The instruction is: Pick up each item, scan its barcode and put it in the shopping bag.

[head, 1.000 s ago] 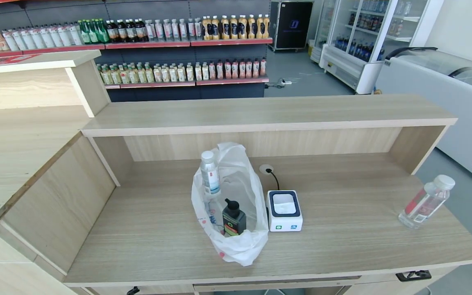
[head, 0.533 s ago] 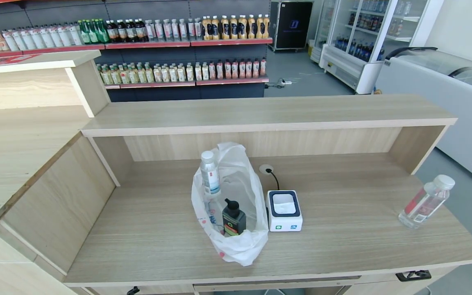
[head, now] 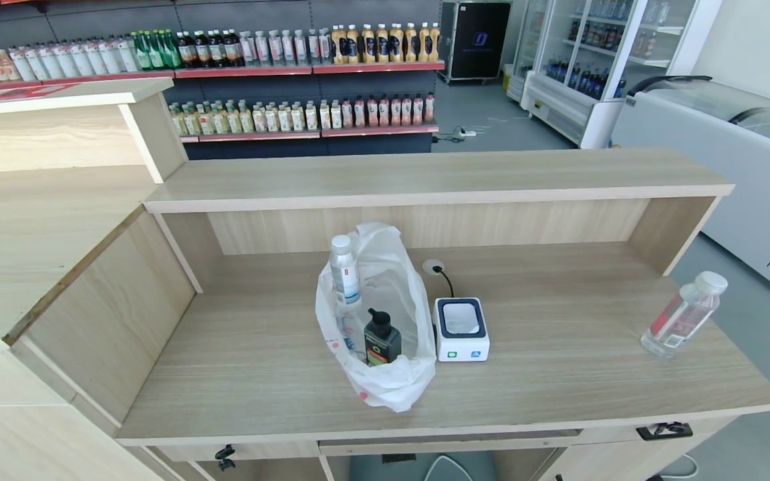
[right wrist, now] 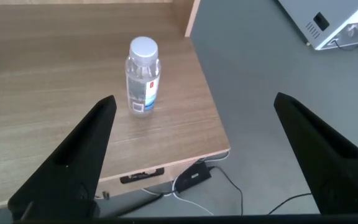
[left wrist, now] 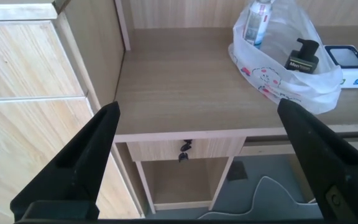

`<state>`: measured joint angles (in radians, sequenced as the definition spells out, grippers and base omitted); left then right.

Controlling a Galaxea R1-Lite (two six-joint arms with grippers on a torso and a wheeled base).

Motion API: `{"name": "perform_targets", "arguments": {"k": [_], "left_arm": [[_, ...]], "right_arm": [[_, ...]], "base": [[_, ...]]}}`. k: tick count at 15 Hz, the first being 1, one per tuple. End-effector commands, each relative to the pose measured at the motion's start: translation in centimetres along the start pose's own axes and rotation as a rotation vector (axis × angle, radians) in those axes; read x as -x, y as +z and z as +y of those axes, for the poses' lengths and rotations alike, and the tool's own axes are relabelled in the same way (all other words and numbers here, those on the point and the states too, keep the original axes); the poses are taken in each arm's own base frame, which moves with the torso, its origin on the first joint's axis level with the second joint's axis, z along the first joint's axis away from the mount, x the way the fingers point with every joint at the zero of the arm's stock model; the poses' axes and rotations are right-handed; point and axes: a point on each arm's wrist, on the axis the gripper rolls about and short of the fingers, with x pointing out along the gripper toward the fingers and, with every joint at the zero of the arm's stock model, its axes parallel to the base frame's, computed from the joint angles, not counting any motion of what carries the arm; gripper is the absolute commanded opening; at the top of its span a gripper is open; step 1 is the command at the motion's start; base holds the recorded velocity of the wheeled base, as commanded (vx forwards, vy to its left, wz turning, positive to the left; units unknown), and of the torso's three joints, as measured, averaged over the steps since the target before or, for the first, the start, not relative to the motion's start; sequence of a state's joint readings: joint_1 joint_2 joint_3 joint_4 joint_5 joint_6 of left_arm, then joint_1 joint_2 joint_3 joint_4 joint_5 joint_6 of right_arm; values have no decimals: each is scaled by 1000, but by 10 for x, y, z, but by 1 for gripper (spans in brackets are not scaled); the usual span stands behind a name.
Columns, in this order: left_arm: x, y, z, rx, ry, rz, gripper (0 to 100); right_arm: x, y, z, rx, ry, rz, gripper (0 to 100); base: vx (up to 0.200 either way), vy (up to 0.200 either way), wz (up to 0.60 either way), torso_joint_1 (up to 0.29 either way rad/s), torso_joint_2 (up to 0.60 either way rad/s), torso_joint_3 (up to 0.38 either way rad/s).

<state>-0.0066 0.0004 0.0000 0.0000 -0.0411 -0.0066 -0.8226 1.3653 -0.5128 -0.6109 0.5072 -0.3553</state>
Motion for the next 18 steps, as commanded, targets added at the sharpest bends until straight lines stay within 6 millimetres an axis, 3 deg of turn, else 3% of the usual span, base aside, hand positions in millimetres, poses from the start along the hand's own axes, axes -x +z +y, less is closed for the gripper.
{"name": "perform_targets", "arguments": {"k": [1, 5, 8, 10, 18], "left_arm": [[0, 0, 0, -2, 0, 1, 100], [0, 0, 0, -3, 0, 1, 100], [0, 0, 0, -5, 0, 1, 100], [0, 0, 0, -5, 0, 1, 100], [0, 0, 0, -5, 0, 1, 100]], "right_arm": [[-6, -5, -4, -12, 0, 20, 100], [-18, -5, -22, -22, -34, 30, 100], [-43, -15, -43, -41, -28, 60, 100], [-70, -32, -55, 13, -27, 44, 100], [-119, -72, -60, 58, 34, 42, 100]], "base": [[-200, 0, 0, -12, 2, 7], [-100, 0, 0, -2, -4, 2], [0, 0, 0, 0, 0, 0], [0, 0, 0, 0, 0, 0], [0, 0, 0, 0, 0, 0]]}}
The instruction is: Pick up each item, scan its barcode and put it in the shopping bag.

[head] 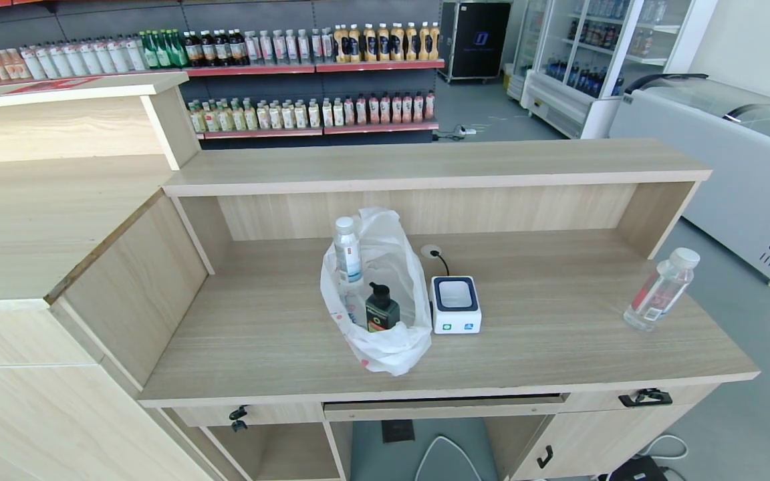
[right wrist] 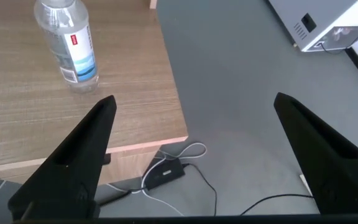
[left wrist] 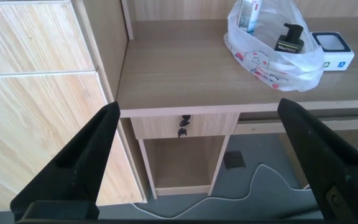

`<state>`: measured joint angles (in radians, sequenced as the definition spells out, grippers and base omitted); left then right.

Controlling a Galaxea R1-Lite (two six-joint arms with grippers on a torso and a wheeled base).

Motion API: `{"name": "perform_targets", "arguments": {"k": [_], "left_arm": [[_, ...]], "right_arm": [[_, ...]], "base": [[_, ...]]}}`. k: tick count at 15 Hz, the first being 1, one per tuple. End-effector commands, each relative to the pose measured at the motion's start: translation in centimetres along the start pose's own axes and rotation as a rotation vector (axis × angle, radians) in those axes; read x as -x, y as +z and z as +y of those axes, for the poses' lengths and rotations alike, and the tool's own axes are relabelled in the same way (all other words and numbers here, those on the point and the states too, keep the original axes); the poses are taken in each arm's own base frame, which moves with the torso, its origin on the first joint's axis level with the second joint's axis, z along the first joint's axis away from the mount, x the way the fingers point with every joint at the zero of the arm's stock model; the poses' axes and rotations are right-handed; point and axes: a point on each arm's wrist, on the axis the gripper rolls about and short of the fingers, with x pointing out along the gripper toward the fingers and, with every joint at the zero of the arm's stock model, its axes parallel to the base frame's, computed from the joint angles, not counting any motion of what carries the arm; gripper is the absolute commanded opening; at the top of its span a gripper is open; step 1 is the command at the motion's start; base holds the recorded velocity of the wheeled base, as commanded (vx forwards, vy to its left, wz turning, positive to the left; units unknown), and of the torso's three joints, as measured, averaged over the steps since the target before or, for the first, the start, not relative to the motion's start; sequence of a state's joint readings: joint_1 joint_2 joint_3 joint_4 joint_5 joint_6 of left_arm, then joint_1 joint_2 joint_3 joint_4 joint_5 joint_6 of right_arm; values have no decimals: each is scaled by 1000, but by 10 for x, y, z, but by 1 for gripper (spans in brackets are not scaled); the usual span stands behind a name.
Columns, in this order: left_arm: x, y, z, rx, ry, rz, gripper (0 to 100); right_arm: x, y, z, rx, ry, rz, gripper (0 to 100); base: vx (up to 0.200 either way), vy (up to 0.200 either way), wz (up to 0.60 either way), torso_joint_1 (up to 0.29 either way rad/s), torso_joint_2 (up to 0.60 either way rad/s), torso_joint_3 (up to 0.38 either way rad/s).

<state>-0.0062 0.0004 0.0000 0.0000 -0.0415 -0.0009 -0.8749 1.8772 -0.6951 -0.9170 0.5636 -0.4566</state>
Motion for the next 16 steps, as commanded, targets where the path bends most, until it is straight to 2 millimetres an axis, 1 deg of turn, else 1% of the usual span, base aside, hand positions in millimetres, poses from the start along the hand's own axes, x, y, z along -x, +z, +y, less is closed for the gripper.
{"name": "perform_targets", "arguments": {"k": [1, 2, 4, 5, 8, 9, 12, 14, 16], "left_arm": [[0, 0, 0, 1, 0, 1, 100], [0, 0, 0, 1, 0, 1, 100], [0, 0, 0, 1, 0, 1, 100], [0, 0, 0, 1, 0, 1, 100], [0, 0, 0, 1, 0, 1, 100], [0, 0, 0, 1, 0, 1, 100], [0, 0, 0, 1, 0, 1, 100], [0, 0, 0, 1, 0, 1, 100], [0, 0, 0, 1, 0, 1, 100]], "right_arm": [[-20, -17, 0, -22, 30, 32, 100], [-31, -18, -2, -16, 40, 24, 100], [-47, -14, -5, -4, 50, 1, 100], [-57, -12, -3, 5, 62, -11, 100], [-81, -8, 14, 22, 124, -39, 100], [-87, -10, 19, 22, 140, -40, 100], [-101, -17, 32, 13, 175, -50, 100], [-109, -17, 36, 14, 186, -72, 100], [-117, -16, 41, -30, 194, -95, 100]], "base": [[0, 0, 0, 0, 0, 0], [0, 0, 0, 0, 0, 0], [0, 0, 0, 0, 0, 0], [0, 0, 0, 0, 0, 0], [0, 0, 0, 0, 0, 0], [0, 0, 0, 0, 0, 0], [0, 0, 0, 0, 0, 0], [0, 0, 0, 0, 0, 0], [0, 0, 0, 0, 0, 0]]}}
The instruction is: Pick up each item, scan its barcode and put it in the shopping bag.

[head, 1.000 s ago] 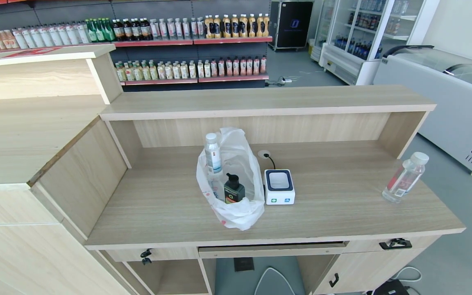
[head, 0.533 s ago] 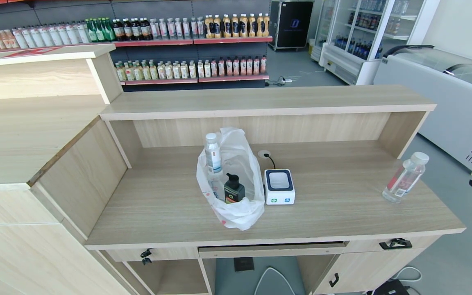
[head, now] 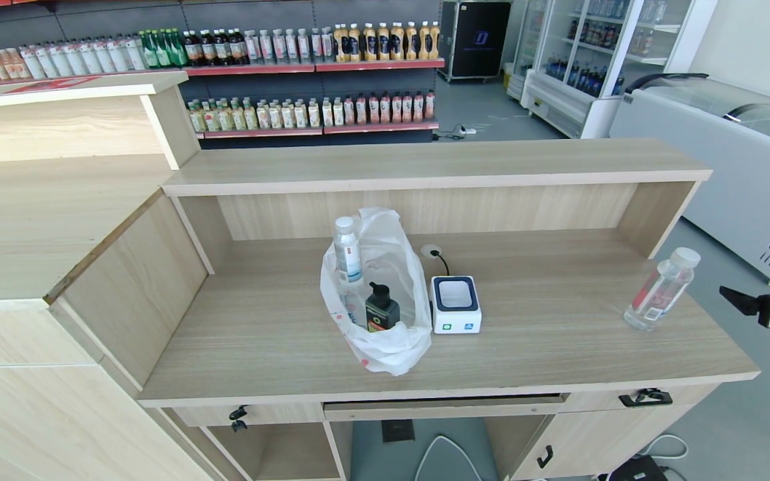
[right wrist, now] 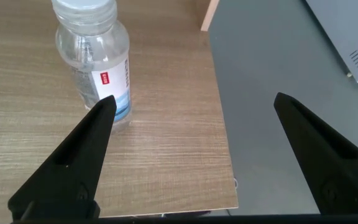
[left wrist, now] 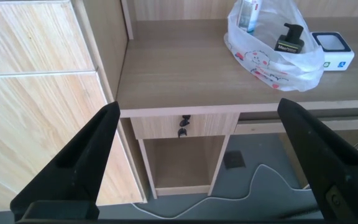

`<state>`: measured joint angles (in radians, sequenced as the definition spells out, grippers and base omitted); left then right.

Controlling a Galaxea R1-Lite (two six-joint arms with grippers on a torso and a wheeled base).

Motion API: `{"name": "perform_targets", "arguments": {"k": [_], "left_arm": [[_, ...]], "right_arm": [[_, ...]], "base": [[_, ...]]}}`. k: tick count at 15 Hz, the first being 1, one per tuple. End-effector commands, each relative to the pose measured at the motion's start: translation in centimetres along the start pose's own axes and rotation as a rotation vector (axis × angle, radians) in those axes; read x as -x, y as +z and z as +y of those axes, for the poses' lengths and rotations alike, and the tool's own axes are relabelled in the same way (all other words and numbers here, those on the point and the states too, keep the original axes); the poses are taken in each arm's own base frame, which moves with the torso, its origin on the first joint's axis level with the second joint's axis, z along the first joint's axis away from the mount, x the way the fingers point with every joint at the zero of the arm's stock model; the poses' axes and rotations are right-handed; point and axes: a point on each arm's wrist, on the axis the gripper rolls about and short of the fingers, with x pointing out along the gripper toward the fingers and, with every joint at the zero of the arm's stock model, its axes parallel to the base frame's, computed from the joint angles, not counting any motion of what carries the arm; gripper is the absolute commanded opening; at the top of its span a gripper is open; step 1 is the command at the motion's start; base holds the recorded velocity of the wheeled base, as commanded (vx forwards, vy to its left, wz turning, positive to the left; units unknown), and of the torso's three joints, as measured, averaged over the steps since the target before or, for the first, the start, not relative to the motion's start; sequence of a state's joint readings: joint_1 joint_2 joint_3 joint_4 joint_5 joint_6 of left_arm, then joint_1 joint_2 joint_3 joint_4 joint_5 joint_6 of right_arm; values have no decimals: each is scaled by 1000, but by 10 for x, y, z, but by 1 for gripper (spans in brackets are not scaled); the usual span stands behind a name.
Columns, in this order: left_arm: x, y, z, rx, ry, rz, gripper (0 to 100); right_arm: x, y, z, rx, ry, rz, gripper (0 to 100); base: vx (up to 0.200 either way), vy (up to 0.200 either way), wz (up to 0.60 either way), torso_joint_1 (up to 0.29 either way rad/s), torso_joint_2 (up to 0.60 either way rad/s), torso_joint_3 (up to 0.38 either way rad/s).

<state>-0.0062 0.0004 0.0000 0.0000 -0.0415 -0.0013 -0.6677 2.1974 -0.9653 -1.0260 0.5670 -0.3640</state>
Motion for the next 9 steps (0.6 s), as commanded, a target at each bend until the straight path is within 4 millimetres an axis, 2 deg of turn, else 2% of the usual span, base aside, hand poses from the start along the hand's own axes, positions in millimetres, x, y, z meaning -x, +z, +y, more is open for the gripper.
{"name": "perform_targets", "arguments": {"k": [1, 5, 9], "left_arm": [[0, 0, 0, 0, 0, 1, 100], [0, 0, 0, 0, 0, 1, 100], [0, 0, 0, 0, 0, 1, 100]], "right_arm": [[-10, -9, 5, -24, 21, 6, 100], [-21, -21, 15, -27, 48, 15, 100], [-39, -23, 26, -4, 75, -24, 100]], "base": [[0, 0, 0, 0, 0, 0], [0, 0, 0, 0, 0, 0], [0, 0, 0, 0, 0, 0]]}}
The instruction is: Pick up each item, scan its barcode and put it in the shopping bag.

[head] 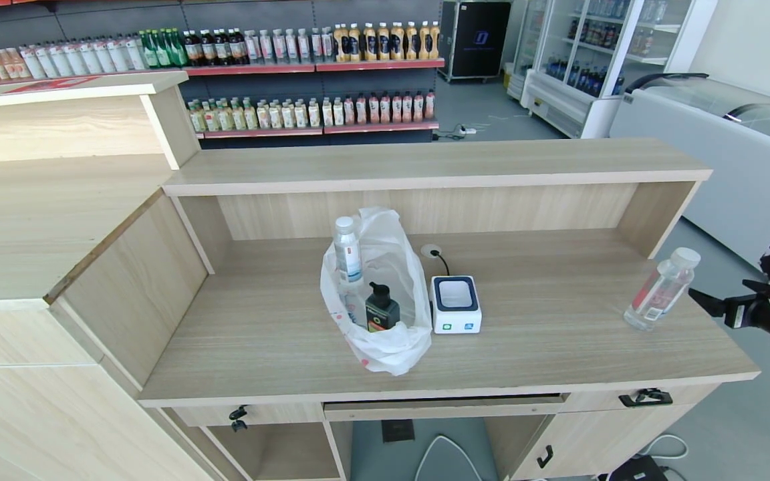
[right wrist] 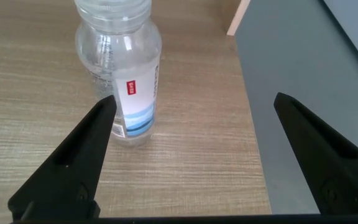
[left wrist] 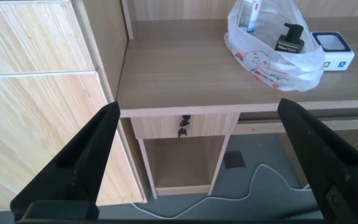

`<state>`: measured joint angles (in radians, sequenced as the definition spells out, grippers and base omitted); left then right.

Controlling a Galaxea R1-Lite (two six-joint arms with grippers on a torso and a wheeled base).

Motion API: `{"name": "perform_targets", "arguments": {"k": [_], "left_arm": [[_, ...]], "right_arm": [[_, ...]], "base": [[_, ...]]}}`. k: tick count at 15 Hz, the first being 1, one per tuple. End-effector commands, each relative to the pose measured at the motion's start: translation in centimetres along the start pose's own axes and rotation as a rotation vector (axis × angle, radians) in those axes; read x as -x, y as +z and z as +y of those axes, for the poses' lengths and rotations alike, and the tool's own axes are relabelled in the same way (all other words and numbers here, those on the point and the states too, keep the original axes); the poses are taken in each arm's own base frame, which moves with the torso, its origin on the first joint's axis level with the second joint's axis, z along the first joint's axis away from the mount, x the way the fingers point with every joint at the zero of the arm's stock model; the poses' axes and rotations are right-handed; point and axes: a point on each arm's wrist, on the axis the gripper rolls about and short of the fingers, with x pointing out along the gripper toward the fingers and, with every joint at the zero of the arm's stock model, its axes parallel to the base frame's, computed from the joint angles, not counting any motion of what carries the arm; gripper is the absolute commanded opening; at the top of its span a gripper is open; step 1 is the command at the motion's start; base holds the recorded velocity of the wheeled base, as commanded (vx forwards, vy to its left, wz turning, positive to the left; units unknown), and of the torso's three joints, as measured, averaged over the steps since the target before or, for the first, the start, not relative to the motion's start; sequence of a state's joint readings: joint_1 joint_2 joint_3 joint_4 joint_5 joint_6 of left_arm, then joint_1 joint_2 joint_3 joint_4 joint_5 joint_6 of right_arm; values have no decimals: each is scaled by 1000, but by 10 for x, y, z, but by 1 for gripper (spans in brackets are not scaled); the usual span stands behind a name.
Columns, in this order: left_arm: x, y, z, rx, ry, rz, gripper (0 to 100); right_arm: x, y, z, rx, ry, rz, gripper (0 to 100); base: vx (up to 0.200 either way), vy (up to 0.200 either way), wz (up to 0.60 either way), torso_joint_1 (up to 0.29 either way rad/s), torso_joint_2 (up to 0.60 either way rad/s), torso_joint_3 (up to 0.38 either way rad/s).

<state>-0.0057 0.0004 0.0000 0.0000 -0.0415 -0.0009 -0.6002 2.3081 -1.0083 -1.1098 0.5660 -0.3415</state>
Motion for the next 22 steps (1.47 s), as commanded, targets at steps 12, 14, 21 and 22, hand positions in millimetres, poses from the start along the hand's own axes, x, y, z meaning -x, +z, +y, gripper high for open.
{"name": "perform_targets", "arguments": {"k": [12, 14, 21, 22], "left_arm": [[0, 0, 0, 1, 0, 1, 100], [0, 0, 0, 1, 0, 1, 100], [0, 0, 0, 1, 0, 1, 100], [0, 0, 0, 1, 0, 1, 100]], "right_arm": [[-62, -15, 37, 5, 114, -50, 100], [-69, -13, 41, 11, 125, -62, 100], [-77, -20, 50, 11, 146, -56, 0], [-78, -19, 49, 15, 142, -62, 0]], "base": [[0, 0, 0, 0, 0, 0], [0, 0, 0, 0, 0, 0], [0, 0, 0, 0, 0, 0], [0, 0, 0, 0, 0, 0]]}}
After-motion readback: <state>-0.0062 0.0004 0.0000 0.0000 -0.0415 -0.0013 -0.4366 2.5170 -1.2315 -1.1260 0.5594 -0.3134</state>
